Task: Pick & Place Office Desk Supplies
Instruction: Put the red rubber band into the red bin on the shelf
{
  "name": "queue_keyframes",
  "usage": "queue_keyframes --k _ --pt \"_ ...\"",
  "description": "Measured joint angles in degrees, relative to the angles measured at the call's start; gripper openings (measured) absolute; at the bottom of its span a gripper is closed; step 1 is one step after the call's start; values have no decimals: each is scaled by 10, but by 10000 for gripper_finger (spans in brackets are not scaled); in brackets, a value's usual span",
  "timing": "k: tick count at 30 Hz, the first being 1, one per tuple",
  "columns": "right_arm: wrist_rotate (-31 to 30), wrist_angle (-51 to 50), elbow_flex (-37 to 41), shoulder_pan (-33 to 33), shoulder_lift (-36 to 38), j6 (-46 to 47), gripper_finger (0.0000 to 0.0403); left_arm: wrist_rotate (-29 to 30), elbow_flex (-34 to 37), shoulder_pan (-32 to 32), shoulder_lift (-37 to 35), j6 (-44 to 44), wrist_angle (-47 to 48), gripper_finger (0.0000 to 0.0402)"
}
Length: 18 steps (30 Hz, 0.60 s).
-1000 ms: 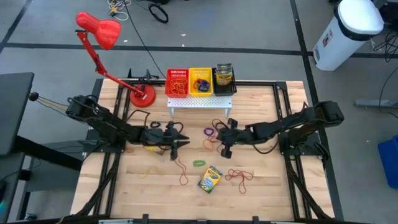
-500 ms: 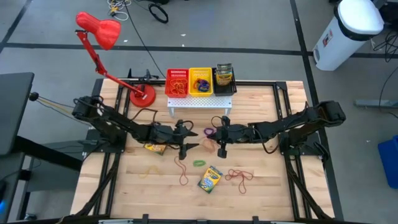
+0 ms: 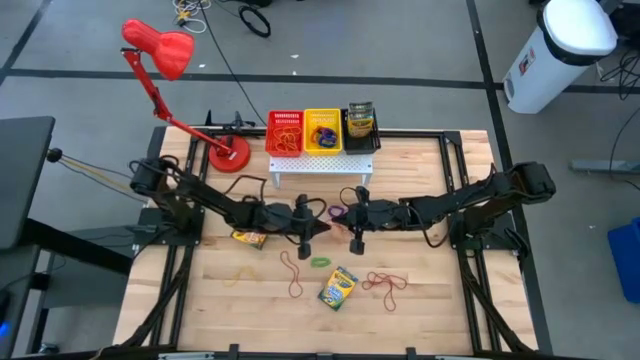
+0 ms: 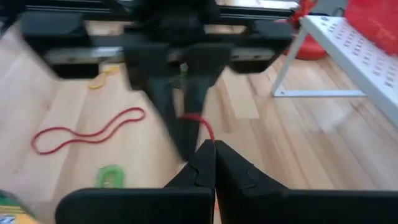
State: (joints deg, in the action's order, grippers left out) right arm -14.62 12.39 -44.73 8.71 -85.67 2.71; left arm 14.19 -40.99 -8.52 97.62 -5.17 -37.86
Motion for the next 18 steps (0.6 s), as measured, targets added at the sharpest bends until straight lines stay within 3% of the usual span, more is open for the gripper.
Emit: queue_keyframes --k 6,14,18 --pt "-14 26 0 15 0 -4 20 5 0 11 -48 5 54 5" --pt "-160 46 0 44 5 -12 139 43 0 45 -186 6 184 4" --pt "-161 40 0 44 13 -17 183 44 -15 81 -269 20 244 3"
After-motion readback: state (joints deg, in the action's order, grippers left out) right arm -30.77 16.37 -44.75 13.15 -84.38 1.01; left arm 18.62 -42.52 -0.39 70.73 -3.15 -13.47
